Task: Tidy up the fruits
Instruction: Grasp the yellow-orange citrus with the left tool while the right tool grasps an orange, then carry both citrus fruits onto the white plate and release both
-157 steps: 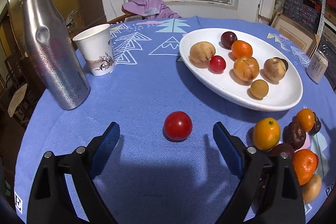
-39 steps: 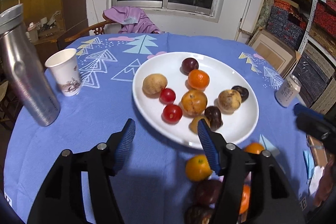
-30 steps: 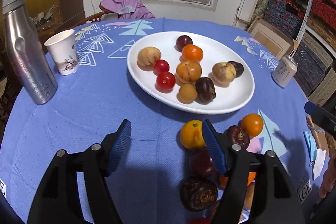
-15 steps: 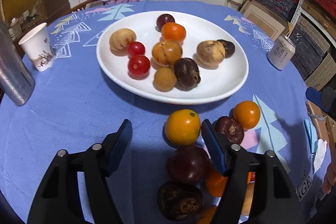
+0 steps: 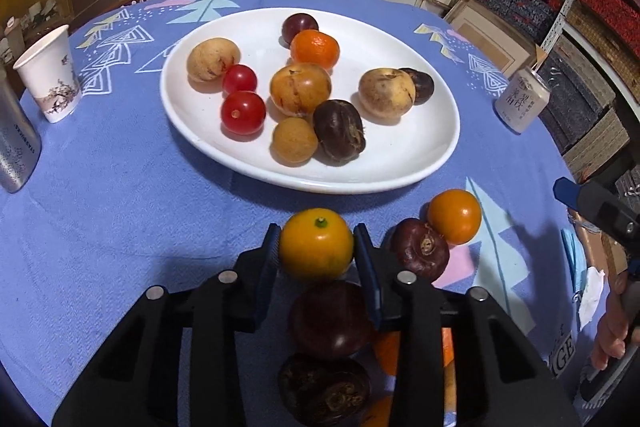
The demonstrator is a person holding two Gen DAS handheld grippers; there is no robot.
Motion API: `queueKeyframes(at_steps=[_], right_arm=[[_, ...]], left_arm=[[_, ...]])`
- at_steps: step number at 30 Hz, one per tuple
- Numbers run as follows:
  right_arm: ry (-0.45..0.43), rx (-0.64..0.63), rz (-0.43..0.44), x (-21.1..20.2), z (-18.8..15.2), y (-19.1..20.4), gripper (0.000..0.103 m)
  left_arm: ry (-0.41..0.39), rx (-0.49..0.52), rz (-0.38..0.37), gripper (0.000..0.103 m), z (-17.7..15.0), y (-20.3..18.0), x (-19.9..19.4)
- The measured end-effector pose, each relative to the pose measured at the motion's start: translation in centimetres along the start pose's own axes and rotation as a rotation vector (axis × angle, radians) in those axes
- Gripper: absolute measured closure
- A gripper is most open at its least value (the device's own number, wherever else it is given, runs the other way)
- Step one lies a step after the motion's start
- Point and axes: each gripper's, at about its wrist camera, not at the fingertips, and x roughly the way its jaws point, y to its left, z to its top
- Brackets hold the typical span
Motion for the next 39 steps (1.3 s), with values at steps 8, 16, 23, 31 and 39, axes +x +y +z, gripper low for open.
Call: queueKeyframes(at_steps=[8,16,23,31,39], right_arm=[[0.067,-0.032,-0.003,2.4,-1.0,0.5,0.031],[0.132,0.012,0.036,5.9,-1.5,1.6,0.053],[0.148,0.003,-0.009,7.7,-1.8,1.8,0.054],[0.147,0.012,-0.016,8.4,-1.7,1.3,0.064],[0.119,0.020,-0.010,6.4,-1.6,0.8,0.064]], left_arm=[[-0.110,-0.063,0.046,0.067,-1.3,3.5,-5.0],[-0.122,-0.069,0.043,0.067,-2.0,4.3,-5.8],[-0.121,-0.049,0.044,0.067,-2.1,3.6,-5.5],[-0.119,-0.042,0.044,0.067,-2.1,3.5,-5.4],[-0.137,-0.046,0.043,0.067,-2.2,3.5,-5.9]])
